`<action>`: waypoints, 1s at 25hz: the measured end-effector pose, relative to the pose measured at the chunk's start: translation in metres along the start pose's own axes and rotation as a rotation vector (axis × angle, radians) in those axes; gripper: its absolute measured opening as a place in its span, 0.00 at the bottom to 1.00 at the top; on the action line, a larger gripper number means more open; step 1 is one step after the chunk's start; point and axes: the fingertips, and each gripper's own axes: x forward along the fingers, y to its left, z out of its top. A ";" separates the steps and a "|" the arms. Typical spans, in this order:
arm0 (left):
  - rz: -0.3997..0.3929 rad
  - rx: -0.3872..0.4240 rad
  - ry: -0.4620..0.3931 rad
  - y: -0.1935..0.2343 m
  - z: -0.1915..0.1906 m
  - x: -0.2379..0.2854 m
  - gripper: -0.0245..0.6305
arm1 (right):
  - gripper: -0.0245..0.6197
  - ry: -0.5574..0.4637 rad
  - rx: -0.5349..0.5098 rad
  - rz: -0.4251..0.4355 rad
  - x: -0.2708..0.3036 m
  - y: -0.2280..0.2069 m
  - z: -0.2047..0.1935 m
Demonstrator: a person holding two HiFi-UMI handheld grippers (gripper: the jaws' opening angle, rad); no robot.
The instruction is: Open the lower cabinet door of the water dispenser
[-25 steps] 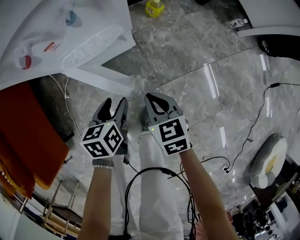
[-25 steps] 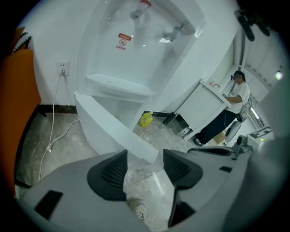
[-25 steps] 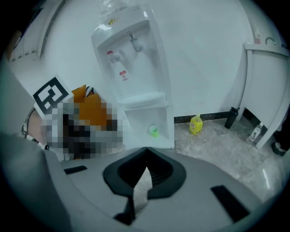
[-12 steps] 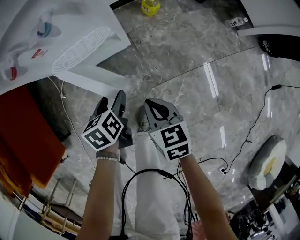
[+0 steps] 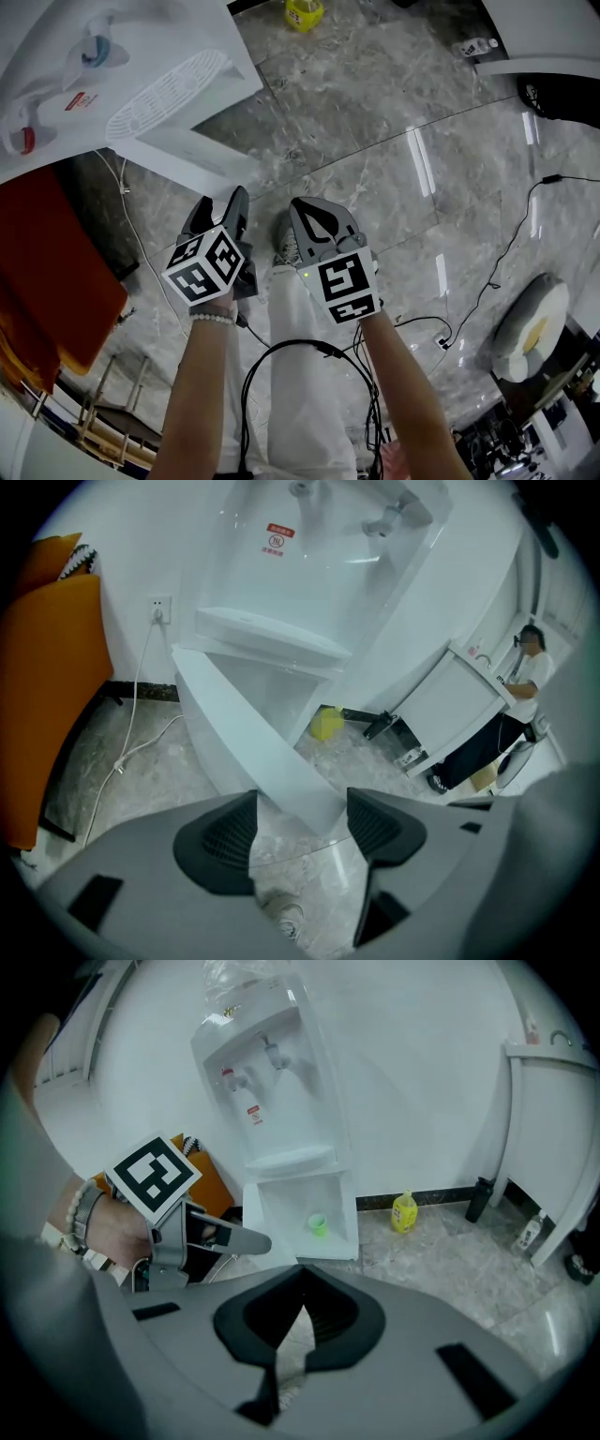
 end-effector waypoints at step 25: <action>0.088 0.081 0.149 0.122 -0.059 -0.093 0.51 | 0.04 0.065 -0.135 0.038 0.025 0.105 -0.004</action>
